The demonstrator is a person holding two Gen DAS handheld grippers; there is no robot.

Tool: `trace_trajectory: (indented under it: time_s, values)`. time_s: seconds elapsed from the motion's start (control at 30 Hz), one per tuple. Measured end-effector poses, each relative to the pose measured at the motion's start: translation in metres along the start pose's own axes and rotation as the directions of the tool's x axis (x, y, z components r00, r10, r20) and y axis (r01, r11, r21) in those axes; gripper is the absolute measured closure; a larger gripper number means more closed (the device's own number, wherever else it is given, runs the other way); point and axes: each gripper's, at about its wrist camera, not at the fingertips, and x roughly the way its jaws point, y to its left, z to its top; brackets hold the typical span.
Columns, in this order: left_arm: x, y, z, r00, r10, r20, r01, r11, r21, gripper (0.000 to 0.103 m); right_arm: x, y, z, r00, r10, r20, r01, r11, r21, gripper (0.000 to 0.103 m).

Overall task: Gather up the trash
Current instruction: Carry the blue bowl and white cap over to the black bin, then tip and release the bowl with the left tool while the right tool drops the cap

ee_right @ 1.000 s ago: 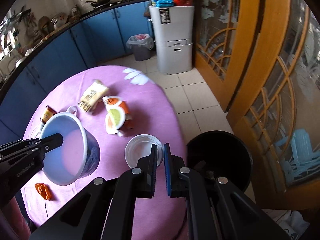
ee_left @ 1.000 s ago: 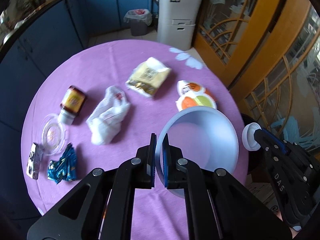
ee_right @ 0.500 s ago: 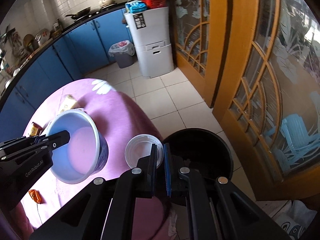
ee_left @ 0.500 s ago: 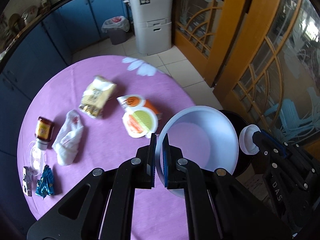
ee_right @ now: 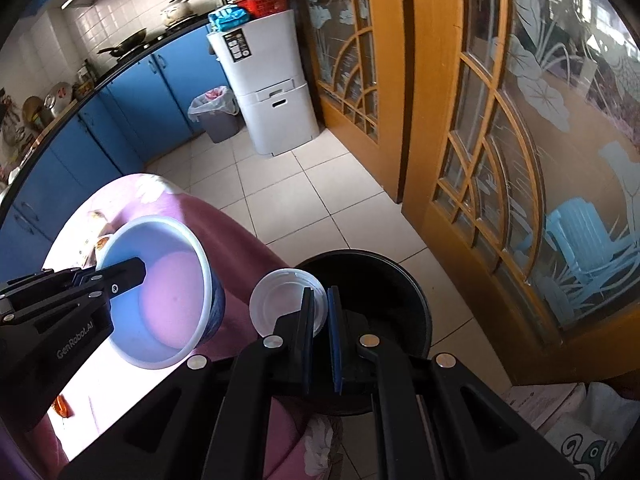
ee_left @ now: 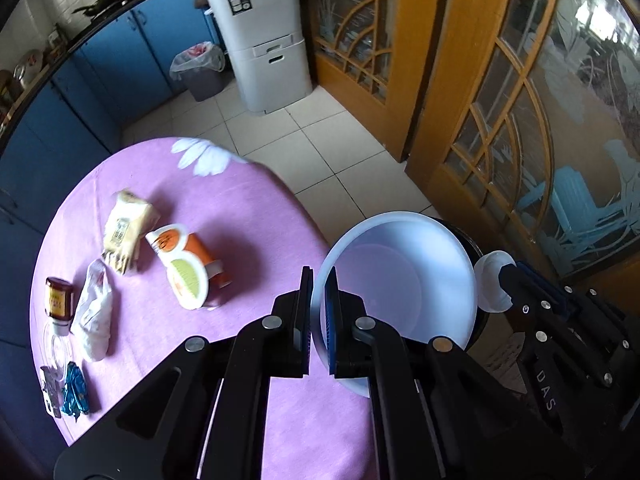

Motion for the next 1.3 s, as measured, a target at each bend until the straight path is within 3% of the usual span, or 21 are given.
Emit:
trace_trajectory:
  time_s: [0.63,1.3]
  values:
    - [0.028,-0.042,0.013,0.999,0.036,-0.018,-0.034,0.996,0.078,0.096,0.016,-0.03,-0.006,1.0,0.008,-0.025,-0.007,0.998,0.058,0.095]
    - [0.047,-0.056,0.018,0.997,0.071,-0.043,-0.066,0.99,0.122,0.092,0.031,-0.041,-0.008,0.999,0.015,-0.051,-0.011,0.996,0.093,0.096]
